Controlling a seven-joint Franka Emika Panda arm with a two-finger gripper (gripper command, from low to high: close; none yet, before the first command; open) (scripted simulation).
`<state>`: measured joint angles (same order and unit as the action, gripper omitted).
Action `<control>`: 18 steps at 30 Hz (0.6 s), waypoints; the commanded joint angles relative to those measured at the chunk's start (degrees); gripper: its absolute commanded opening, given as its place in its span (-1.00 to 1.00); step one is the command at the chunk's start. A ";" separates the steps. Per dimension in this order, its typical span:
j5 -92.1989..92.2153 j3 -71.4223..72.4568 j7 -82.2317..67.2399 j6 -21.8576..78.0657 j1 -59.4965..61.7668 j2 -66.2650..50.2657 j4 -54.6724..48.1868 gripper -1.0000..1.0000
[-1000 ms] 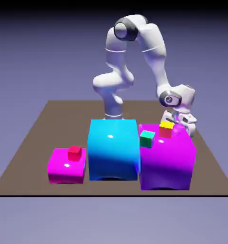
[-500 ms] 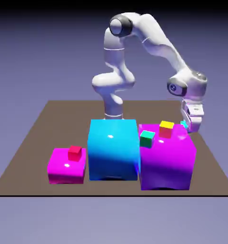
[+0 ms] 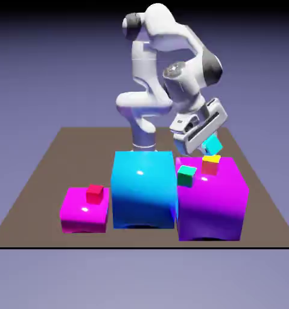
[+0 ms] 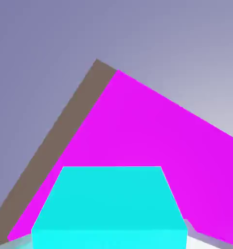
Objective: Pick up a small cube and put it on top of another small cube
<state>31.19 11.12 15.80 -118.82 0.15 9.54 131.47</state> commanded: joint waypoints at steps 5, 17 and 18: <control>-6.25 -6.04 12.55 0.68 3.09 -2.46 -0.29 -1.00; -20.83 -20.55 42.45 2.38 10.42 -8.37 -0.99 -1.00; -23.15 -22.52 44.84 2.27 11.08 -8.74 -0.70 -1.00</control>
<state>8.24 -11.42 60.56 -116.57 11.13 0.80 130.77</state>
